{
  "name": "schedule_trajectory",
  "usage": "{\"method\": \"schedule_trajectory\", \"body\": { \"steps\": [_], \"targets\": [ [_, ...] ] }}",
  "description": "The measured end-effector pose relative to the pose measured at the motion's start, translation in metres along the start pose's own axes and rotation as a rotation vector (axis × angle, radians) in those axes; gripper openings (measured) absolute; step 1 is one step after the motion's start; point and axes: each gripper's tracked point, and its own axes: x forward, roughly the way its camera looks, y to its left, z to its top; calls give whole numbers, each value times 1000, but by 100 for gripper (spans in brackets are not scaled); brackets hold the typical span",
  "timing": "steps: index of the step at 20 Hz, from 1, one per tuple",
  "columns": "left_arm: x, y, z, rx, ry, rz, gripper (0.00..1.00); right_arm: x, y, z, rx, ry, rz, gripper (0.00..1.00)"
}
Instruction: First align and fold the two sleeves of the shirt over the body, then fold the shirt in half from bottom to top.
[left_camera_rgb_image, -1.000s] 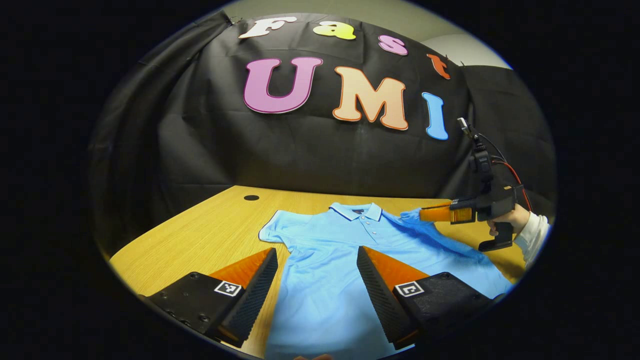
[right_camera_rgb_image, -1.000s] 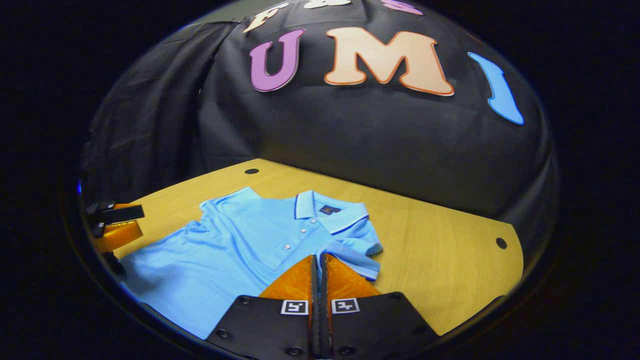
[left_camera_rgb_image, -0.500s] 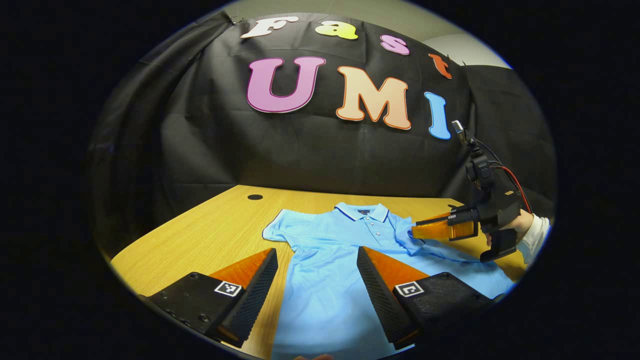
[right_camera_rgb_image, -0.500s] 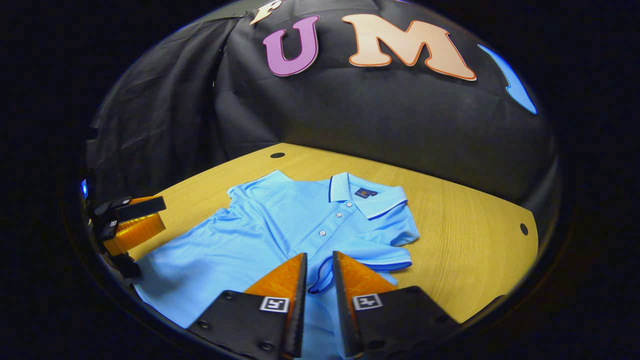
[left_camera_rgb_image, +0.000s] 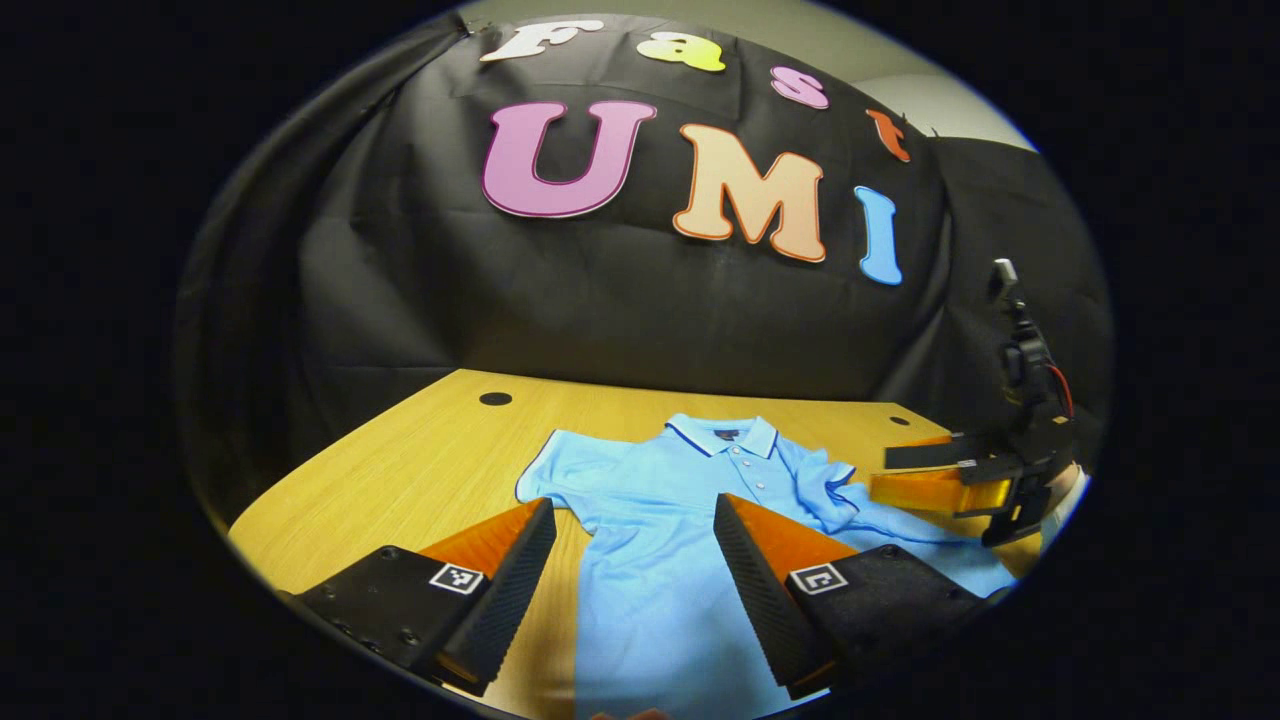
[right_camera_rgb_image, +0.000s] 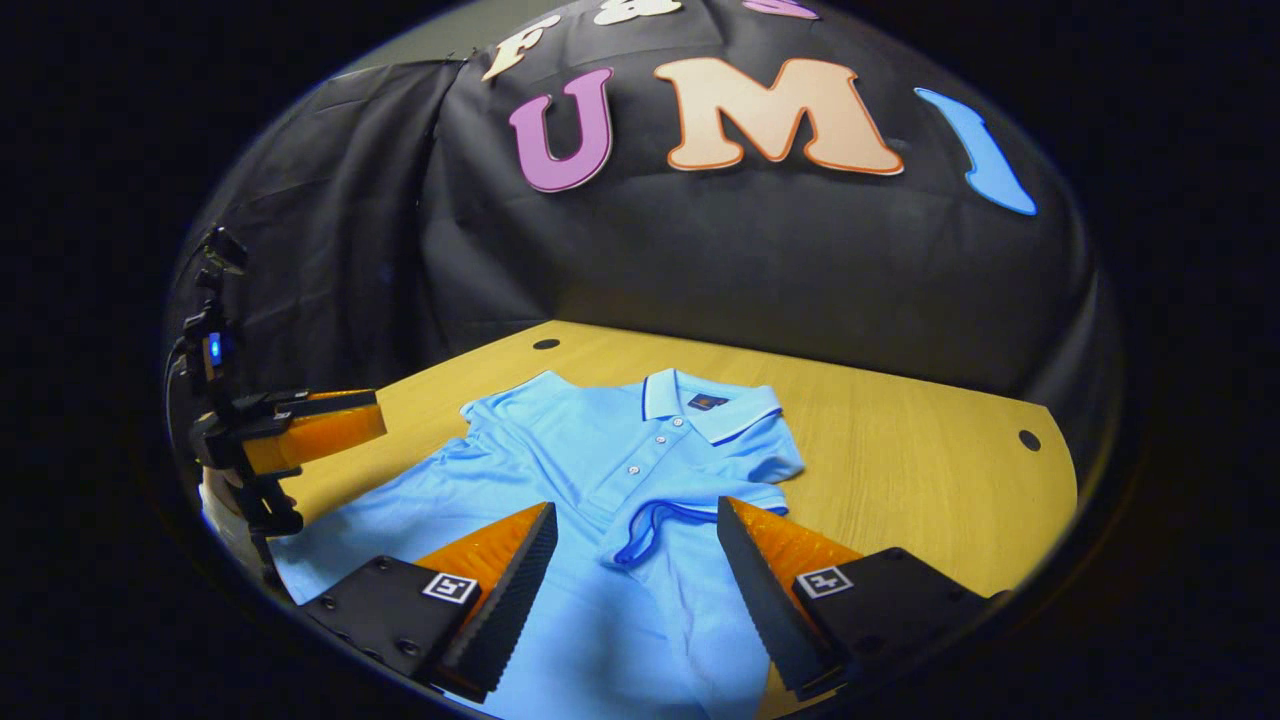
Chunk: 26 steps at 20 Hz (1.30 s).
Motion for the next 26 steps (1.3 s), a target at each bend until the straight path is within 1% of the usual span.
{"method": "schedule_trajectory", "body": {
  "steps": [4, 7, 9, 13, 16, 18, 20, 22, 23, 24, 25, 26],
  "targets": [
    [32, 10, 6, 12, 49, -3, 95, -43, -28, -4, -4, -59, -82, 99],
    [60, 24, 4, 27, 112, 9, 95, -75, -46, -3, 27, -116, -135, 99],
    [78, 32, -1, 12, 159, 13, 94, -98, -58, -2, 40, -152, -176, 99],
    [105, 56, -15, 31, 264, 60, 95, -130, -78, -3, 26, -192, -250, 99],
    [117, 64, -37, 19, 360, 66, 94, -144, -81, -8, 51, -197, -263, 99],
    [122, 72, -45, 24, 400, 80, 95, -149, -87, -14, 63, -196, -275, 99],
    [127, 75, -53, 29, 422, 88, 94, -152, -93, -18, 76, -194, -291, 100],
    [128, 73, -63, 9, 454, 82, 94, -153, -96, -21, 97, -190, -294, 99],
    [126, 76, -66, 15, 469, 92, 94, -153, -97, -22, 104, -191, -295, 100],
    [127, 76, -64, 16, 461, 93, 96, -155, -99, -22, 107, -192, -297, 99],
    [130, 76, -63, 17, 454, 91, 95, -156, -100, -22, 108, -195, -300, 99],
    [129, 77, -66, 28, 471, 94, 94, -157, -100, -22, 111, -198, -302, 99]
  ]
}}
